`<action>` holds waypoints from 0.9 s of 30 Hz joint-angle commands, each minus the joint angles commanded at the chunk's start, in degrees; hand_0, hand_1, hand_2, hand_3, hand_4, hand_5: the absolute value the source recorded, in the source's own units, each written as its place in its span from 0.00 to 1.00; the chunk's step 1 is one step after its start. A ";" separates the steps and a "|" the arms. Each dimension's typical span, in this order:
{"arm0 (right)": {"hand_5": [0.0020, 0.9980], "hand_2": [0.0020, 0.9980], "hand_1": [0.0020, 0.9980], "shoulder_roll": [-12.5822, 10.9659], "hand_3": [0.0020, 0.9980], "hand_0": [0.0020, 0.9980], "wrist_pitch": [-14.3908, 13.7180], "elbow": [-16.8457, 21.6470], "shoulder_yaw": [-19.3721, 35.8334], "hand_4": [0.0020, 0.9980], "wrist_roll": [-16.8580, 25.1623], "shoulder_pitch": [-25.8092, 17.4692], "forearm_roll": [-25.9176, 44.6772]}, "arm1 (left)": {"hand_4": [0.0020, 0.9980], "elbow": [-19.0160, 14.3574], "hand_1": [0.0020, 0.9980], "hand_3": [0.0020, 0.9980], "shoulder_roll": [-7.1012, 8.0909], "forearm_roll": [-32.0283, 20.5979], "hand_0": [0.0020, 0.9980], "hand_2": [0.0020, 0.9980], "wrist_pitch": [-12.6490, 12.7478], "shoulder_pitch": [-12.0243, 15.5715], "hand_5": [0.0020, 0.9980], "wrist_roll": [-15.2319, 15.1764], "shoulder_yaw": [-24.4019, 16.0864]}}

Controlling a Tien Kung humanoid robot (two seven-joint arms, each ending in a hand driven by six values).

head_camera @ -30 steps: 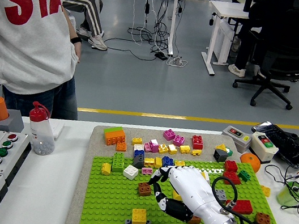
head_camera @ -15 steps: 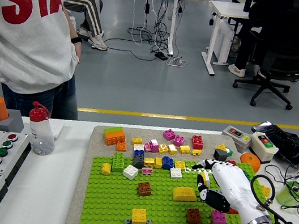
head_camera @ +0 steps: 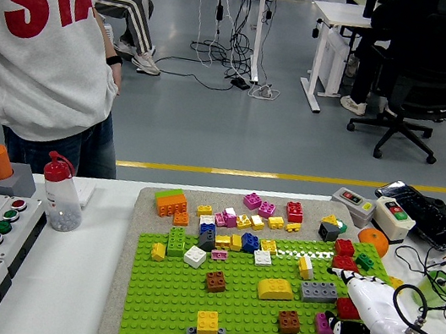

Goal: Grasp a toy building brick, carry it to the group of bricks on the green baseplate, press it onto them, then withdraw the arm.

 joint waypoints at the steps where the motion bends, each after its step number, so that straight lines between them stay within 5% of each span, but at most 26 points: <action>1: 0.24 0.93 0.87 0.02 0.95 0.95 0.26 0.01 0.05 0.70 -0.09 -0.13 -0.03 | 0.29 0.00 0.69 0.58 -0.01 -0.01 0.66 0.68 0.00 0.05 1.00 0.01 0.02; 16: 0.26 0.92 0.87 -0.90 0.93 0.95 -0.35 4.00 0.79 0.71 0.78 -0.87 0.15 | 0.29 0.00 0.69 0.58 -0.02 0.13 0.66 0.68 0.04 0.29 1.00 -0.01 0.04; 27: 0.26 0.88 0.85 -2.68 0.87 0.93 4.37 6.88 -0.13 0.71 0.42 -1.44 0.19 | 0.29 0.00 0.69 0.58 0.04 -0.03 0.66 0.68 0.11 0.00 1.00 -0.10 0.11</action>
